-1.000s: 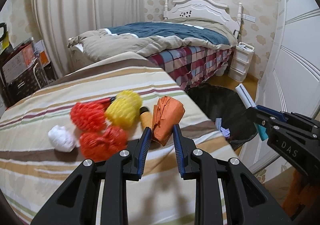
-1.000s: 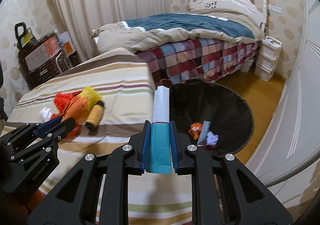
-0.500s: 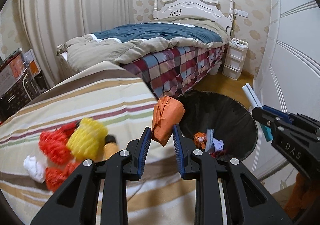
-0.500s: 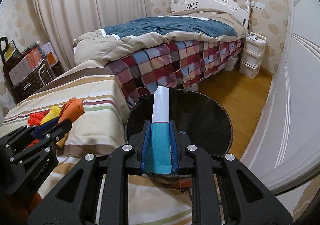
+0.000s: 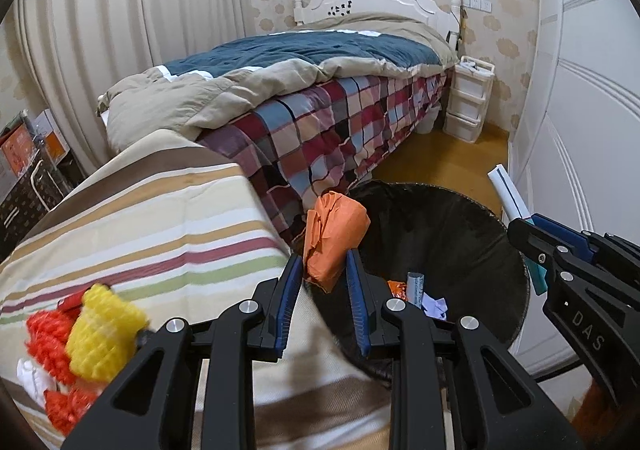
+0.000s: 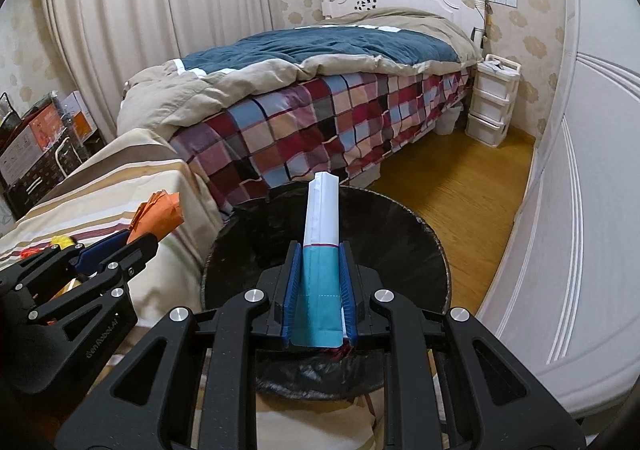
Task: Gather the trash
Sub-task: 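Carry the orange bag and teal tube over the black bin and open both grippers, then move back to the bed and grasp the red plastic bag with the left gripper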
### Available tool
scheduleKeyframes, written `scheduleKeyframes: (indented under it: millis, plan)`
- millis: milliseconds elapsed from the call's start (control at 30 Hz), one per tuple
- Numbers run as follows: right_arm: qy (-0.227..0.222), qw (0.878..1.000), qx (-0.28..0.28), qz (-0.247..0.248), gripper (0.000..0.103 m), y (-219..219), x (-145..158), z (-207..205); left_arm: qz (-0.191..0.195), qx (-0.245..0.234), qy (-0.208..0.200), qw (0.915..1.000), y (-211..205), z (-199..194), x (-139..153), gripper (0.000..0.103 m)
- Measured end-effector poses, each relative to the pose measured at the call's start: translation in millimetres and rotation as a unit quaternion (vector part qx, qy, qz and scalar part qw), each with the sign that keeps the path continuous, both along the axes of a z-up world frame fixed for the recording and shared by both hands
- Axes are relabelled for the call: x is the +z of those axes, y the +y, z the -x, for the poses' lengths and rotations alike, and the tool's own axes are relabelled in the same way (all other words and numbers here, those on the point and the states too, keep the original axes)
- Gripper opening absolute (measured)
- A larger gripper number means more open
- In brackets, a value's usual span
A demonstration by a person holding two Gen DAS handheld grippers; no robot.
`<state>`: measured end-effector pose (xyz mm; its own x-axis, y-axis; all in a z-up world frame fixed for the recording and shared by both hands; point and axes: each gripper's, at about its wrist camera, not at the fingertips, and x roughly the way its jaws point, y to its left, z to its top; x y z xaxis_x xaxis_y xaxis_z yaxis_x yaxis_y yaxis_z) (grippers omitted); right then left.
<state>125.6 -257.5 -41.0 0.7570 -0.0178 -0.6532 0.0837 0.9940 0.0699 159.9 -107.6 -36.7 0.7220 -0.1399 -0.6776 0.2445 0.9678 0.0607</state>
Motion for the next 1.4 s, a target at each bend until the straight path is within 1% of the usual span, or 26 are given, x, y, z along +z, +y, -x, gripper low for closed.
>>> scheduleKeyframes:
  millis: [300, 533, 633, 667, 700, 733, 767, 800, 833, 867, 900, 1000, 1100, 1167, 1300, 1400]
  plan:
    - [0.014, 1.0, -0.012, -0.008, 0.019, -17.5, -15.8, -20.0, -0.003, 0.001, 0.028, 0.9996, -15.2, -22.3, -11.8, 0.027]
    - [0.018, 1.0, -0.015, -0.008, 0.019, -23.4, -21.6, -33.0, -0.01, -0.002, 0.026, 0.9996, -26.8, -31.3, -10.3, 0.028]
    - [0.019, 1.0, -0.018, -0.009, 0.02, -26.1, -22.1, -36.8, -0.01, -0.003, 0.031, 0.9995, -28.7, -34.6, -11.6, 0.029]
    - [0.019, 1.0, -0.019, -0.01, 0.02, -27.1, -22.4, -37.4, -0.01, -0.003, 0.032, 0.9994, -28.8, -35.0, -11.8, 0.032]
    - [0.018, 1.0, -0.02, -0.01, 0.021, -27.6, -22.8, -36.7, -0.01, -0.003, 0.033, 0.9994, -28.7, -35.1, -11.8, 0.038]
    - [0.018, 1.0, -0.02, -0.01, 0.023, -27.8, -22.8, -37.1, -0.01, -0.001, 0.031, 0.9995, -28.4, -35.0, -11.4, 0.042]
    - [0.019, 1.0, -0.021, -0.01, 0.03, -28.3, -23.1, -37.7, -0.009, 0.0, 0.029, 0.9995, -28.7, -35.2, -11.2, 0.05]
    - [0.019, 1.0, -0.022, -0.009, 0.033, -28.7, -23.3, -37.7, -0.008, 0.001, 0.027, 0.9996, -28.1, -34.6, -10.7, 0.057]
    - [0.017, 1.0, -0.024, -0.008, 0.038, -29.0, -23.3, -37.5, -0.008, 0.003, 0.025, 0.9997, -27.7, -34.4, -10.0, 0.06]
    - [0.017, 0.999, -0.026, -0.007, 0.04, -29.3, -23.3, -37.1, -0.007, 0.006, 0.021, 0.9997, -27.0, -33.7, -9.1, 0.067]
    - [0.017, 0.999, -0.028, -0.008, 0.04, -29.8, -23.3, -36.4, -0.006, 0.007, 0.02, 0.9998, -26.7, -33.9, -8.5, 0.071]
    - [0.016, 0.999, -0.035, -0.005, 0.043, -31.6, -21.9, -34.7, -0.007, 0.011, 0.015, 0.9998, -25.8, -32.8, -7.7, 0.077]
    - [0.013, 0.999, -0.041, -0.002, 0.052, -33.4, -19.5, -32.0, -0.006, 0.017, 0.016, 0.9997, -22.6, -32.1, -5.7, 0.08]
    - [0.011, 0.999, -0.046, 0.001, 0.061, -33.9, -17.6, -30.6, -0.003, 0.022, 0.016, 0.9996, -18.9, -30.4, -3.6, 0.082]
    - [0.01, 0.999, -0.05, 0.001, 0.063, -34.5, -14.5, -26.6, -0.002, 0.031, 0.011, 0.9995, -10.2, -23.7, 3.2, 0.083]
    - [0.008, 0.999, -0.049, 0.001, 0.067, -32.6, -12.0, -23.2, -0.006, 0.038, 0.005, 0.9993, -2.1, -15.8, 9.6, 0.084]
